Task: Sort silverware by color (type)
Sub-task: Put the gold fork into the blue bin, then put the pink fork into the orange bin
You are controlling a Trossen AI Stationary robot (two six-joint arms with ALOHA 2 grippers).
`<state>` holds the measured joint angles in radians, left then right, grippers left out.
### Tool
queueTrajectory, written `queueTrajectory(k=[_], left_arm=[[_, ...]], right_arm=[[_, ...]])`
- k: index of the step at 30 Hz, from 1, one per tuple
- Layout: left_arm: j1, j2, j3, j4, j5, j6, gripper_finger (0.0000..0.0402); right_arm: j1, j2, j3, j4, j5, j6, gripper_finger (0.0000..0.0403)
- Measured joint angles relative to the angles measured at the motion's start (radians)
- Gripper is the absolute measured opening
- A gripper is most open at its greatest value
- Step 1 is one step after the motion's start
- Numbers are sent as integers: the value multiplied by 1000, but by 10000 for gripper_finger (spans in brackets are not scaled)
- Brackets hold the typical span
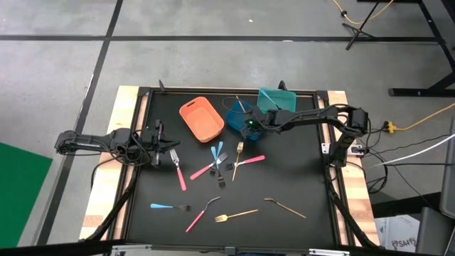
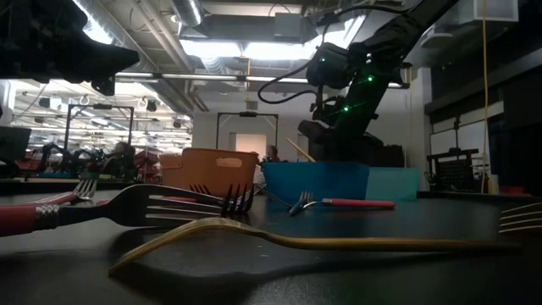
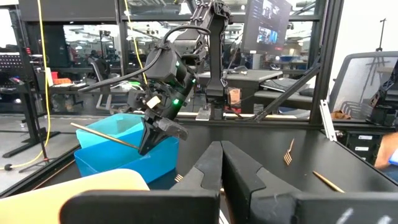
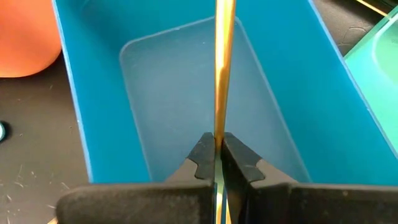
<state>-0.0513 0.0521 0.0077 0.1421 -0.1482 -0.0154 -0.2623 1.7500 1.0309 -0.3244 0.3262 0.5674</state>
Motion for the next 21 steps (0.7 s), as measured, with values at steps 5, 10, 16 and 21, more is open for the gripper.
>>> queueTrajectory(k=[5,10,16,21], left_arm=[[0,0,0,0,0,0,0],[0,0,0,0,0,0,0],[0,0,0,0,0,0,0],[0,0,0,0,0,0,0]], right_arm=[[0,0,0,0,3,-1,5],[0,0,0,1,4,-23,35],[0,0,0,1,4,-23,108],[0,0,0,1,4,-23,143]])
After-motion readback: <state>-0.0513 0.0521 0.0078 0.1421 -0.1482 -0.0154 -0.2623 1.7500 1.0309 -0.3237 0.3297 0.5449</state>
